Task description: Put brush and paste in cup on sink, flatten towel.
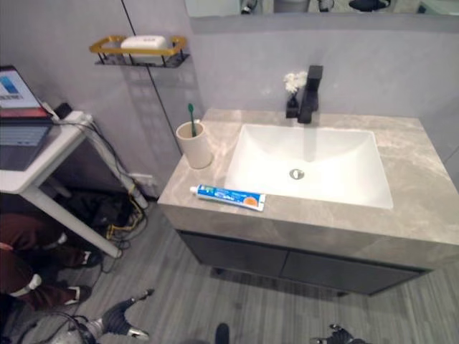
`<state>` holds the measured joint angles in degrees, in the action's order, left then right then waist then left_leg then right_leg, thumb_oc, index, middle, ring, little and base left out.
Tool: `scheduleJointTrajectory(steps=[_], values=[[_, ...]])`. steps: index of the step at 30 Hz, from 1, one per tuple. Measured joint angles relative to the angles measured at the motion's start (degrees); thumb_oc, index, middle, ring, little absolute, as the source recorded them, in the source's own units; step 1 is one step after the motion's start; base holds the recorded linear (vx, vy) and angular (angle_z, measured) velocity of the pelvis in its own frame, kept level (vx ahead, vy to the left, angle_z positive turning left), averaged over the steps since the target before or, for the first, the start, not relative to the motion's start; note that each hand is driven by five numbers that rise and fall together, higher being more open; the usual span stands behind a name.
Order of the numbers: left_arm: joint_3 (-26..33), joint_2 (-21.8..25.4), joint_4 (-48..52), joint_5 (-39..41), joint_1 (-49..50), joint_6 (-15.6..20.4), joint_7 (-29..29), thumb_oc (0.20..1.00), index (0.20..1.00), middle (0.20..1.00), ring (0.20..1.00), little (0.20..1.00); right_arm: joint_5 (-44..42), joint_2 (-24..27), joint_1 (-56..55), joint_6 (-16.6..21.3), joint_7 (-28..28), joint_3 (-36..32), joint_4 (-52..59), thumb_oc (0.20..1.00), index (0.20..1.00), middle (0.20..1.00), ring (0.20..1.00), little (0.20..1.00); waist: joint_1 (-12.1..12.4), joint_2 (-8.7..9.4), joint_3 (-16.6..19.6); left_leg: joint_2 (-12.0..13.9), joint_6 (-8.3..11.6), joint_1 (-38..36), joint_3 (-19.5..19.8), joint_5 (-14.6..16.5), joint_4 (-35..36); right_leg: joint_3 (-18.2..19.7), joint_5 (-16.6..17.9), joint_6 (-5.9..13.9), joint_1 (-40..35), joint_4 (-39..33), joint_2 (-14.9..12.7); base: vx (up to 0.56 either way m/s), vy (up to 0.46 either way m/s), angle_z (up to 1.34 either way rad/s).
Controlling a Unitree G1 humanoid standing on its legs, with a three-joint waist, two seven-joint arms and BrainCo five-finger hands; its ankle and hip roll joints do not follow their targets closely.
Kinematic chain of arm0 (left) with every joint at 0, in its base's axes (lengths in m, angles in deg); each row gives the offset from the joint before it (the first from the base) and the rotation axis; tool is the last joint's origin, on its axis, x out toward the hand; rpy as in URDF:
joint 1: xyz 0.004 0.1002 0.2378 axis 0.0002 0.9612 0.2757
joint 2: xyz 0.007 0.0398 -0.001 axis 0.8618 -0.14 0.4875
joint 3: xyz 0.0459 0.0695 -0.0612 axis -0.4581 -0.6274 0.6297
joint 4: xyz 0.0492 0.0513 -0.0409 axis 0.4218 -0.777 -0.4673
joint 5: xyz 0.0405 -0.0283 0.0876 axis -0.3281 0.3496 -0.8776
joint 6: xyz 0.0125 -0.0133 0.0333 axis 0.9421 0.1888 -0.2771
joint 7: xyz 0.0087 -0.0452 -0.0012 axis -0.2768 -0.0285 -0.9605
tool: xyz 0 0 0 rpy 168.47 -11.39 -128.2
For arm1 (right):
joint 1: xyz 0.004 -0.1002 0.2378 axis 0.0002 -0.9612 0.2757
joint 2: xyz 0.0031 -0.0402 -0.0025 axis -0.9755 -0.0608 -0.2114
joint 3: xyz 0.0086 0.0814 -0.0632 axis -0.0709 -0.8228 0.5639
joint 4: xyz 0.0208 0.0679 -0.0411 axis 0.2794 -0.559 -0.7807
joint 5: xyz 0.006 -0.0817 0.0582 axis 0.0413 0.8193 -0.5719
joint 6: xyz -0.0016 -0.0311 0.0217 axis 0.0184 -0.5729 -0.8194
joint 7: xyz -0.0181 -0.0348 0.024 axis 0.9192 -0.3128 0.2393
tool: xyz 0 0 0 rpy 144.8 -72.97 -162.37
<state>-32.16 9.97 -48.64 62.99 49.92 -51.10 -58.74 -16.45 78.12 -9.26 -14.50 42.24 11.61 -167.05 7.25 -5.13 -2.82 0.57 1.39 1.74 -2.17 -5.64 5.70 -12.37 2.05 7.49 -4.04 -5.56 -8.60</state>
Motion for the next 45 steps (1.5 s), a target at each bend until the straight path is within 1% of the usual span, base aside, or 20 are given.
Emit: scheduleJointTrajectory(steps=[1,2,3,5,6,7,8,10,13,15,16,18,20,23,24,26,29,33,38,45], values=[[2.03,2.53,4.02,0.05,1.1,0.91,-0.24,1.0,1.0,1.0,1.0,1.0,0.0,0.04,-0.03,0.01,-0.03,-0.01,0.02,1.0,1.0,1.0,1.0,1.0,-0.09,0.22,0.02,0.21,0.04,0.41,0.27,-0.03,-0.02,-0.64,0.02,-0.11,0.34,0.01,0.26,0.0,-0.002,0.11],[3.89,3.28,5.71,0.09,0.98,1.98,-0.3,1.0,1.0,1.0,1.0,1.0,0.01,0.04,-0.04,0.0,-0.02,0.02,0.02,1.0,1.0,1.0,1.0,1.0,0.12,-0.81,0.4,0.3,0.1,0.51,0.24,-0.1,-0.03,-0.71,0.12,-0.21,0.51,0.01,0.3,0.0,0.006,0.05],[7.72,4.25,9.23,0.11,2.41,2.2,-0.32,1.0,1.0,1.0,1.0,1.0,0.05,0.01,-0.04,-0.03,-0.11,0.63,0.81,1.0,1.0,1.0,1.0,1.0,0.38,-1.49,0.76,0.36,0.15,0.73,0.18,-0.12,-0.02,-0.66,0.15,-0.25,0.83,0.0,0.32,0.0,0.0,0.0],[9.81,4.24,10.24,0.28,2.76,3.28,-0.1,1.0,1.0,1.0,1.0,1.0,0.13,0.01,-0.02,-0.02,-0.21,1.07,1.05,1.0,1.0,1.0,1.0,1.0,0.29,-1.93,1.11,0.32,0.17,1.13,0.18,-0.14,-0.03,-0.68,0.35,0.04,1.05,0.01,0.32,0.0,0.0,0.0],[10.49,3.92,10.21,0.27,2.17,3.29,0.16,1.0,1.0,1.0,1.0,1.0,0.18,-0.09,0.05,-0.08,-0.31,1.35,1.3,1.0,1.0,1.0,1.0,1.0,0.45,-2.83,1.49,0.3,0.38,1.33,0.22,-0.28,-0.02,-0.68,0.38,0.02,1.24,0.0,0.26,0.0,0.0,0.0],[13.4,4.51,12.71,0.84,2.94,3.74,1.08,1.0,1.0,1.0,1.0,1.0,0.31,-0.15,-0.47,-0.15,-0.91,2.52,3.04,1.0,1.0,1.0,1.0,1.0,0.93,-2.85,1.49,0.5,0.59,1.94,0.24,-0.42,-0.03,-0.7,0.65,-0.34,1.91,0.0,0.45,0.0,-0.011,0.04],[15.15,4.04,13.72,2.09,1.95,4.0,2.34,1.0,1.0,1.0,1.0,1.0,0.43,-0.18,-0.52,-0.14,-1.04,3.5,3.09,1.0,1.0,1.0,1.0,1.0,1.32,-2.9,1.53,0.54,0.74,2.37,0.5,-0.54,-0.04,-0.94,0.71,-0.4,2.2,0.02,0.53,0.0,0.003,0.06],[16.02,4.02,13.84,2.8,0.71,4.68,3.59,1.0,1.0,1.0,1.0,1.0,0.58,-0.35,-0.49,-0.24,-1.24,3.7,3.07,1.0,1.0,1.0,1.0,1.0,1.53,-3.1,1.48,0.56,0.91,2.46,0.83,-0.66,-0.04,-1.04,0.65,-0.43,2.12,0.01,0.58,0.0,0.016,0.11],[16.22,3.47,14.18,4.84,-4.52,4.7,5.26,1.0,1.0,1.0,1.0,1.0,2.99,-1.12,0.72,-0.4,-0.98,4.72,3.04,1.0,1.0,1.0,1.0,1.0,1.26,-3.5,1.46,0.52,0.91,2.5,1.2,-0.65,-0.05,-1.23,0.48,-0.51,2.21,0.02,0.61,0.02,0.006,0.05],[15.87,0.72,13.86,7.62,-8.3,4.75,5.34,1.0,1.0,1.0,1.0,1.0,3.84,-1.91,1.3,-0.44,-0.91,4.71,3.01,1.0,1.0,1.0,1.0,1.0,1.05,-3.63,1.48,0.53,0.92,2.49,1.16,-0.63,-0.04,-1.17,0.45,-0.51,2.2,0.02,0.61,0.05,0.003,-0.01],[14.78,0.39,13.32,8.63,-10.53,4.67,5.32,1.0,1.0,1.0,1.0,1.0,3.96,-2.32,1.35,-0.46,-0.99,4.89,3.01,1.0,1.0,1.0,1.0,1.0,0.81,-3.63,1.48,0.54,0.92,2.45,1.14,-0.63,-0.04,-1.15,0.43,-0.53,2.21,0.02,0.62,0.03,0.003,-0.02],[14.47,1.49,13.68,9.36,-12.53,4.72,5.26,1.0,1.0,1.0,1.0,1.0,3.95,-3.13,2.11,-0.44,-1.01,5.89,3.44,1.0,1.0,1.0,1.0,1.0,-0.56,-3.23,1.19,0.72,1.03,2.47,0.29,-0.55,-0.06,-0.73,0.52,-0.57,2.64,0.08,0.69,0.02,-0.003,-0.15],[13.96,1.51,13.35,10.43,-13.89,4.69,5.21,1.0,1.0,1.0,1.0,1.0,3.83,-3.61,1.91,-0.43,-1.05,5.9,3.67,1.0,1.0,1.0,1.0,1.0,-1.97,-3.05,1.07,0.75,1.02,2.51,-0.2,-0.51,-0.06,-0.14,0.6,-0.54,3.0,0.13,0.69,0.03,0.0,-0.19],[12.49,2.15,12.76,10.5,-16.38,4.69,5.24,1.0,1.0,1.0,1.0,1.0,1.77,-4.39,0.8,-0.47,-1.31,3.34,2.9,1.0,1.0,1.0,1.0,1.0,-3.3,-2.28,0.75,0.94,1.11,2.33,-1.64,-0.32,-0.06,1.4,0.7,-0.51,3.66,0.07,0.75,0.02,-0.002,-0.23],[12.15,2.22,11.98,10.48,-17.09,4.7,5.25,1.0,1.0,1.0,1.0,1.0,1.08,-4.44,0.93,-0.59,-1.25,3.31,2.8,1.0,1.0,1.0,1.0,1.0,-3.37,-2.27,0.72,0.96,1.14,2.4,-1.88,-0.29,-0.05,1.71,0.82,-0.49,3.81,0.04,0.73,0.02,-0.003,-0.22],[12.13,2.32,10.66,10.46,-17.86,4.63,5.27,1.0,1.0,1.0,1.0,1.0,-0.33,-4.58,0.1,-1.09,-1.44,3.16,1.98,1.0,1.0,1.0,1.0,1.0,-4.64,-1.82,0.43,1.12,1.25,2.17,-3.34,-0.05,-0.05,3.02,1.04,-0.44,4.21,0.02,0.75,0.03,0.002,-0.29],[12.13,2.44,10.83,10.26,-17.94,4.65,5.26,1.0,1.0,1.0,1.0,1.0,-2.49,-4.75,-1.02,-1.32,-1.51,1.31,1.78,1.0,1.0,1.0,1.0,1.0,-5.11,-1.46,0.2,1.24,1.36,1.76,-4.74,0.32,-0.03,4.42,1.22,-0.35,4.75,0.02,0.77,0.03,-0.004,-0.26],[12.05,2.34,10.7,10.05,-17.96,4.65,5.24,1.0,1.0,1.0,1.0,1.0,-2.66,-4.83,-1.36,-1.27,-2.17,1.05,1.79,1.0,1.0,1.0,1.0,1.0,-5.26,-1.08,-0.02,1.38,1.42,1.48,-5.53,0.59,-0.03,5.44,1.18,-0.3,4.91,0.01,0.89,0.02,-0.007,-0.12],[11.61,2.37,8.71,8.51,-17.96,4.56,5.24,1.0,1.0,1.0,1.0,1.0,-2.68,-4.86,-1.38,-1.08,-2.13,0.99,1.85,1.0,1.0,1.0,1.0,1.0,-5.32,-0.94,-0.05,1.39,1.32,1.39,-6.15,0.68,-0.03,5.77,1.36,-0.37,5.08,0.01,0.88,0.01,-0.007,-0.06],[7.56,2.45,6.94,7.94,-20.74,4.36,5.17,1.0,1.0,1.0,1.0,1.0,-4.64,-4.95,-1.42,-1.06,-2.04,1.09,2.07,1.0,1.0,1.0,1.0,1.0,-5.37,-0.04,0.02,1.46,1.28,2.5,-6.24,0.71,-0.04,5.86,1.55,-0.45,6.19,0.02,0.95,0.0,0.0,0.0]])
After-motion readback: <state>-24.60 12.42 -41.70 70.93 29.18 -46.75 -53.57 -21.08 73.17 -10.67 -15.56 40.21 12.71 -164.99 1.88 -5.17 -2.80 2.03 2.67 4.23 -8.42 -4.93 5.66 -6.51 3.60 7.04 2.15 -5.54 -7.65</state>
